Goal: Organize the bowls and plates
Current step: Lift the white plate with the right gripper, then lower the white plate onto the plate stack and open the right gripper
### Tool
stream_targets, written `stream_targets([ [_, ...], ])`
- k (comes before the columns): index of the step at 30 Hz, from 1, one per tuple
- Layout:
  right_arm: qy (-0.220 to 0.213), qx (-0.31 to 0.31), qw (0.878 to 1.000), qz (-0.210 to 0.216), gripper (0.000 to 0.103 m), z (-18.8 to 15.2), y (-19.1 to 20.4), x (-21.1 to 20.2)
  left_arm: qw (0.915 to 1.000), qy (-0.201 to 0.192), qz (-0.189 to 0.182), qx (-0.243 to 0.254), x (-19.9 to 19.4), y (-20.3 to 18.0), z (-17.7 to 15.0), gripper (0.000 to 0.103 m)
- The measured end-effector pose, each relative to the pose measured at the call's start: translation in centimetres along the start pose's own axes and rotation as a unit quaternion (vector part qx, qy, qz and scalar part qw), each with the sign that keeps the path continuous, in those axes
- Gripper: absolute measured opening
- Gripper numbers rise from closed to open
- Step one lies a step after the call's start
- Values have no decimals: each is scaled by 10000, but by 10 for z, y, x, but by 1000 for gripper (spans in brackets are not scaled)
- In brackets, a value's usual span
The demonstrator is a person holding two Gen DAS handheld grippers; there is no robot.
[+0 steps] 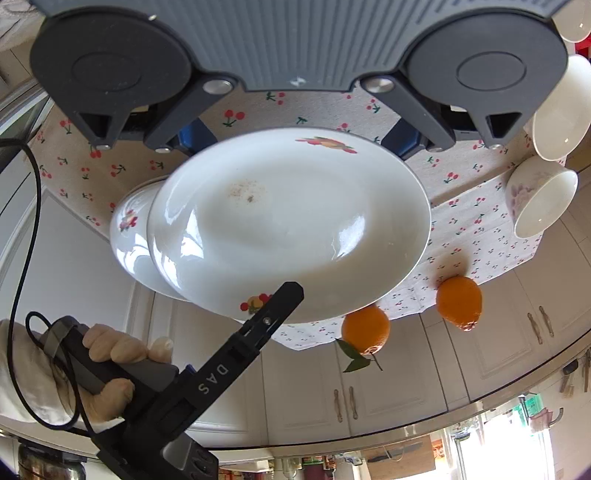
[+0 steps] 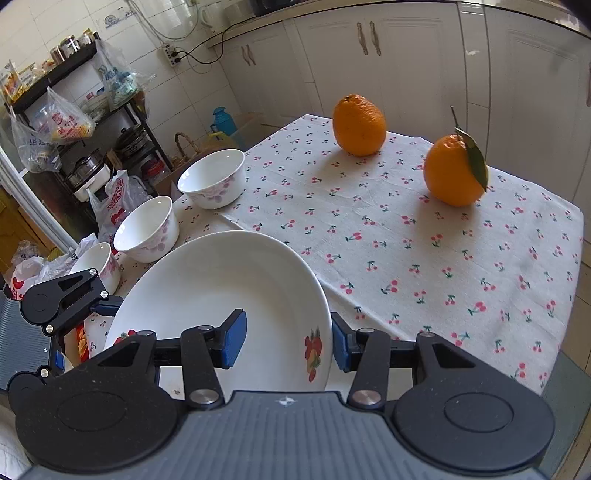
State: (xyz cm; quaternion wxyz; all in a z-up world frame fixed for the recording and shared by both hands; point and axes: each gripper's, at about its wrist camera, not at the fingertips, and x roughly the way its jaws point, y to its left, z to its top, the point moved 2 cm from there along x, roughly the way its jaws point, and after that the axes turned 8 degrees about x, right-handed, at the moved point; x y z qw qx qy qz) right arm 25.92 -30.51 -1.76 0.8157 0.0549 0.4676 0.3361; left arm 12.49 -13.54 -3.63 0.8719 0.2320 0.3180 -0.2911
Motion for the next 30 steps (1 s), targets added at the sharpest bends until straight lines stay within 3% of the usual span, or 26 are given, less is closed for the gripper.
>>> stream_targets([
  [13, -215, 543, 9978, -299, 53, -44, -28, -31, 9982, -7, -490, 341, 11, -31, 13, 94],
  [30, -318, 873, 9946, -467, 53, -69, -52, -43, 9964, -6, -698, 485, 24, -42, 20, 94],
])
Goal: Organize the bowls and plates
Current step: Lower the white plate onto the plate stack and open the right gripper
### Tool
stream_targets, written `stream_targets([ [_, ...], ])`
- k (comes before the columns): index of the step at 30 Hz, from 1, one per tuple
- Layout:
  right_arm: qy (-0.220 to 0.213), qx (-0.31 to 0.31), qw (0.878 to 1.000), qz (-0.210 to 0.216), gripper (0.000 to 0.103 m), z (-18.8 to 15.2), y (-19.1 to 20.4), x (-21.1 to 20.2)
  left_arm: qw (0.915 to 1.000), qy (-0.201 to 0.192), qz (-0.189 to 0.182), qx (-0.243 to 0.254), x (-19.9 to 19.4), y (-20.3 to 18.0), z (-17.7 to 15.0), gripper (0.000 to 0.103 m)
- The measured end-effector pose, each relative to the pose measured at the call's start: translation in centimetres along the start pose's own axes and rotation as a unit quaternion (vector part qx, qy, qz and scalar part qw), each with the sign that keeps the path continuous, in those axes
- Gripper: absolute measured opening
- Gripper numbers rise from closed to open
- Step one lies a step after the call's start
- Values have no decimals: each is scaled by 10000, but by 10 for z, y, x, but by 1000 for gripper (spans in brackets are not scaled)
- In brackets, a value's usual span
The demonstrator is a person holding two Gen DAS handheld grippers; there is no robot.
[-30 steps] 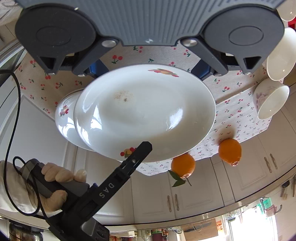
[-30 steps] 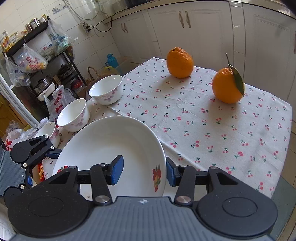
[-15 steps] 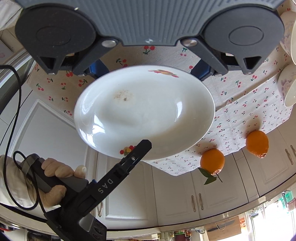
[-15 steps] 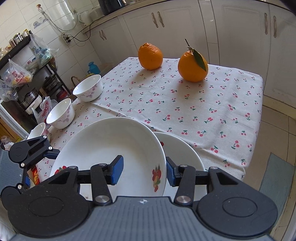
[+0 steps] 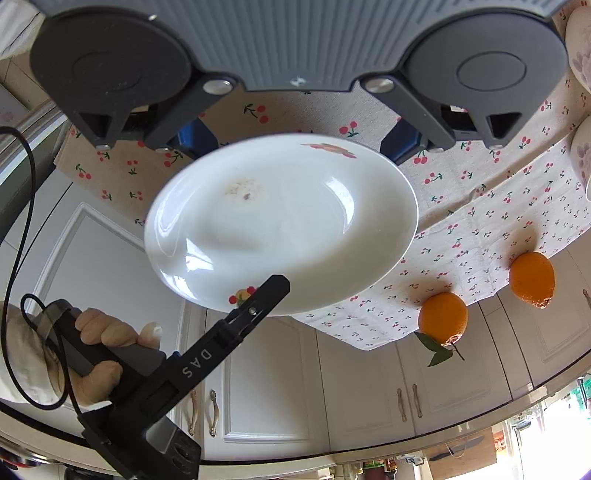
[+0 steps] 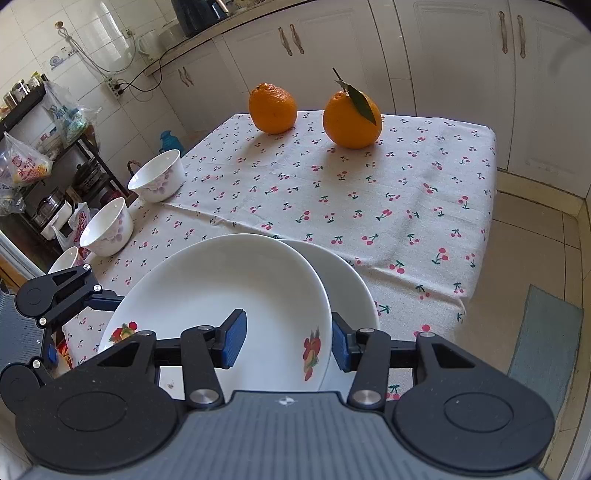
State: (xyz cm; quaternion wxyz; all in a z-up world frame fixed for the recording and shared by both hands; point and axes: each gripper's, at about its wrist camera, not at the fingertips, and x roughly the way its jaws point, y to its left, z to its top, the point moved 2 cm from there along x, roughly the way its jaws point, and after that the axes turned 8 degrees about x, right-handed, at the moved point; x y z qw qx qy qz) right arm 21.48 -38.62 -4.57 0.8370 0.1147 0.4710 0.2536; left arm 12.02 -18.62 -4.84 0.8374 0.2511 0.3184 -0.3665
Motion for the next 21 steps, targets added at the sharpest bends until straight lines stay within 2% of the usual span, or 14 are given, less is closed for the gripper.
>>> stream_targets([
  [14, -11, 101, 9995, -295, 54, -10, -8, -10, 9996, -50, -270, -120, 6, 4, 1, 96],
  [21, -100, 63, 9989, -458, 62, -10, -3, -17, 9997, -142, -196, -36, 1, 3, 1, 96],
])
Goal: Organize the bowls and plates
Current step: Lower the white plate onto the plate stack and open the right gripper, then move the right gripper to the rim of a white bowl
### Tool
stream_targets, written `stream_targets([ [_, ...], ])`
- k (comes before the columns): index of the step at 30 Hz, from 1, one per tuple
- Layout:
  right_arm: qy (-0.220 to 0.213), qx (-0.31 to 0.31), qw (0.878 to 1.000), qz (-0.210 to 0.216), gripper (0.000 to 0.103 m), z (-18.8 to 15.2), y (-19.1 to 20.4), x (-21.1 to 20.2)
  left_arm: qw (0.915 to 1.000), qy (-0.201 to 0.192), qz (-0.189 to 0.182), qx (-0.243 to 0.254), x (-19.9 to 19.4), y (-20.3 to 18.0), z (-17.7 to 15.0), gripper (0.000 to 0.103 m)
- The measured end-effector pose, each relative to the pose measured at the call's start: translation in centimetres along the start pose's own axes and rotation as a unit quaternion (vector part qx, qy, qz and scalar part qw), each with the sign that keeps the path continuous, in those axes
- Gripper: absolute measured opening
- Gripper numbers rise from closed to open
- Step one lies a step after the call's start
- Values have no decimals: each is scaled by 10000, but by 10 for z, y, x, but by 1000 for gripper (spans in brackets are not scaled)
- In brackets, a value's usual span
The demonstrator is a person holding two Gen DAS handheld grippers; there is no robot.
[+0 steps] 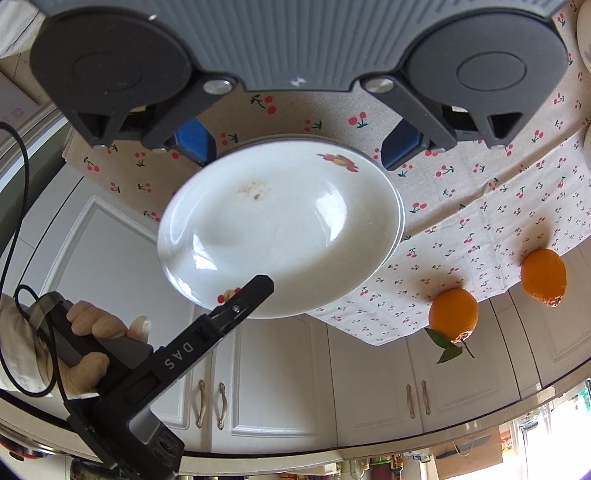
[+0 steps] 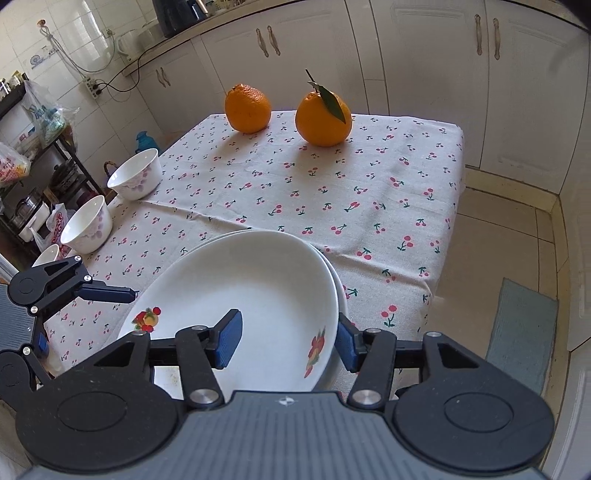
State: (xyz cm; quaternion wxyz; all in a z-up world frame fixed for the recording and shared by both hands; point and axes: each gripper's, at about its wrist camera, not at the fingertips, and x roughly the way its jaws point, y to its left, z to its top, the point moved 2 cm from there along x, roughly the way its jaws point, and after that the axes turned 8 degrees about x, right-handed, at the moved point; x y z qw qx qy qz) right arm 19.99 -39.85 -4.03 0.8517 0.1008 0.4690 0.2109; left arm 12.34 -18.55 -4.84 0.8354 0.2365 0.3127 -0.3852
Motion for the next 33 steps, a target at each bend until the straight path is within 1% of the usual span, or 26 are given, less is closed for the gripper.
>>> stream_targets([
  [3, 3, -37, 10000, -92, 63, -1, 2, 0, 10000, -2, 24, -1, -1, 0, -2, 96],
  [6, 3, -59, 9999, -163, 71, -2, 5, 0, 10000, -28, 31, -12, -4, 0, -3, 96],
  [9, 38, -160, 9994, -320, 76, -3, 9, 2, 10000, -78, 41, -38, -9, 1, -3, 96],
  [10, 28, -181, 9992, -360, 81, -4, 10, 2, 9999, -102, 43, -51, -11, 2, -3, 96],
  [12, -70, -241, 9993, -280, 88, -3, 15, -2, 9999, -153, 35, -71, -14, 2, -4, 96],
  [13, -111, -273, 9992, -285, 90, -2, 18, -4, 9998, -186, 37, -85, -17, 3, -5, 96],
  [15, -227, -394, 9982, -386, 98, -1, 27, -9, 9996, -236, 42, -114, -21, 4, -6, 96],
  [17, -335, -524, 9972, -410, 101, 0, 37, -12, 9993, -316, 76, -156, -28, 6, -8, 96],
  [23, -699, -778, 9933, -486, 103, -3, 78, -17, 9973, -609, 296, -288, -54, 16, -16, 97],
  [25, -796, -832, 9916, -595, 103, -4, 94, -16, 9962, -670, 421, -354, -63, 20, -21, 98],
  [27, -875, -910, 9901, -616, 103, -7, 110, -14, 9951, -700, 565, -409, -72, 24, -28, 98],
  [29, -917, -986, 9889, -628, 103, -11, 127, -10, 9937, -726, 699, -489, -81, 28, -35, 98],
  [33, -926, -1221, 9850, -789, 103, -19, 160, 3, 9899, -769, 973, -692, -103, 39, -55, 98],
])
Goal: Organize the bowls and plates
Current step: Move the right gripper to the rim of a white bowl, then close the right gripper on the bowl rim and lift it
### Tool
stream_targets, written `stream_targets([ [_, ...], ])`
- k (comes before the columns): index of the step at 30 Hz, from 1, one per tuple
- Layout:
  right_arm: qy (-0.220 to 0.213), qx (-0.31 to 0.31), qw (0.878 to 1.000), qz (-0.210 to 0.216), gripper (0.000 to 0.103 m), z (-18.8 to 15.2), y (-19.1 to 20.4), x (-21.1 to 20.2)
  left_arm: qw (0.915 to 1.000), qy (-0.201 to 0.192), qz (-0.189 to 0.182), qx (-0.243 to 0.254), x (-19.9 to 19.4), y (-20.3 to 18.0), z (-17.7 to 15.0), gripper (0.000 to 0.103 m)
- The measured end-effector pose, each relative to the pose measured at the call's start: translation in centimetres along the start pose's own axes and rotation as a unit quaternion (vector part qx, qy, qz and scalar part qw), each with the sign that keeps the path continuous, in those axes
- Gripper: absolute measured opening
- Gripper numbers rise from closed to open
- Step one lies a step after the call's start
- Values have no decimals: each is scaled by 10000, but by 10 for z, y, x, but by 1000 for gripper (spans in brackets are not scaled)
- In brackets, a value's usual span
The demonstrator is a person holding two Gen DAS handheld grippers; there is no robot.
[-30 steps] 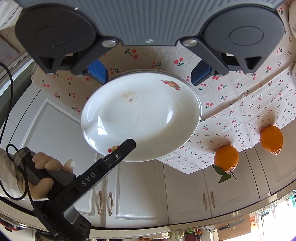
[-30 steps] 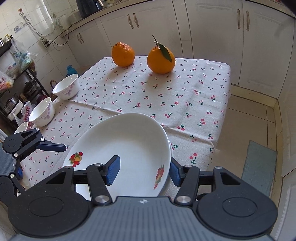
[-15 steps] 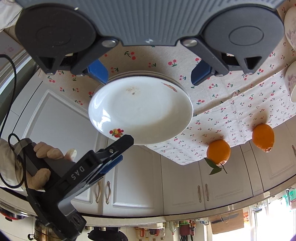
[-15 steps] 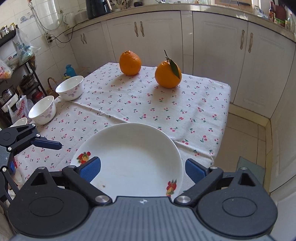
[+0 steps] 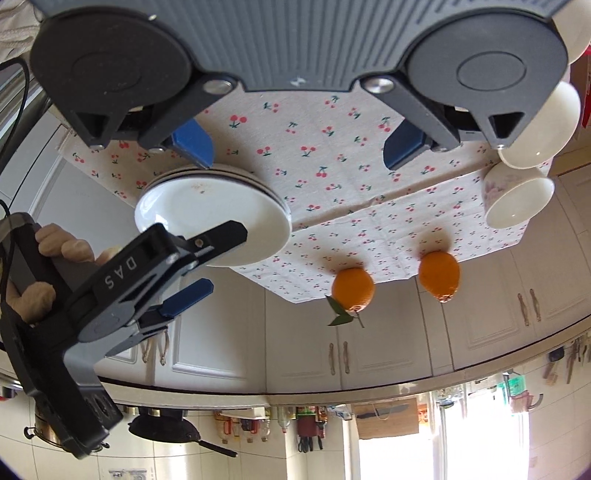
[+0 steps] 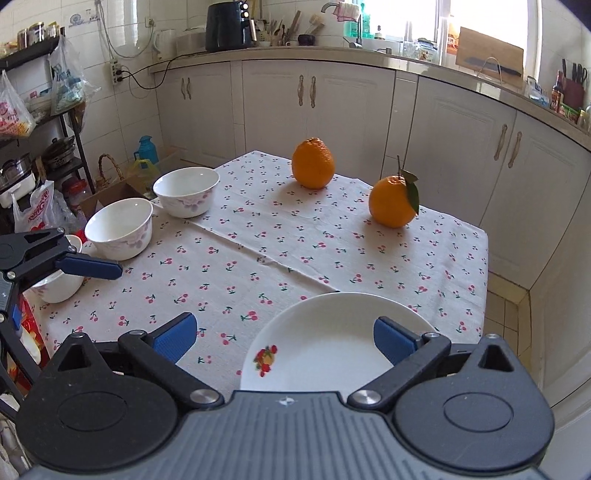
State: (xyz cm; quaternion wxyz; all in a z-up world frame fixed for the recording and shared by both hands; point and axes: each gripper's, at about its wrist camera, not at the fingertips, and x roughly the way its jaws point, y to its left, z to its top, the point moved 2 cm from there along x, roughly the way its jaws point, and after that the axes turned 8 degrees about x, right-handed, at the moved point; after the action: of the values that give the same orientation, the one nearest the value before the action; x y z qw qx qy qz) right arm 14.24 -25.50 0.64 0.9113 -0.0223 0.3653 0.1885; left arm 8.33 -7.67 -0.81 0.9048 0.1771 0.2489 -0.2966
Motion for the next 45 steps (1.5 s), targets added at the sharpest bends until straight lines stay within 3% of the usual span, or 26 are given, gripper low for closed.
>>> stream_targets([
  [5, -117, -279, 9995, -97, 103, -2, 44, 10, 9992, -4, 358, -204, -30, 27, -22, 98],
  [13, -123, -355, 9988, 314, 103, 2, 107, 32, 9949, 133, 920, -394, -80, 67, -63, 98],
  [22, -39, -333, 9962, 804, 103, 11, 165, 56, 9891, 401, 1314, -521, -108, 108, -105, 98],
  [31, 276, -454, 9898, 1319, 101, 23, 207, 84, 9890, 611, 1173, -660, -95, 131, -136, 98],
  [45, 1006, -565, 9766, 1813, 67, 27, 242, 135, 9946, 571, 706, -503, -82, 139, -140, 92],
])
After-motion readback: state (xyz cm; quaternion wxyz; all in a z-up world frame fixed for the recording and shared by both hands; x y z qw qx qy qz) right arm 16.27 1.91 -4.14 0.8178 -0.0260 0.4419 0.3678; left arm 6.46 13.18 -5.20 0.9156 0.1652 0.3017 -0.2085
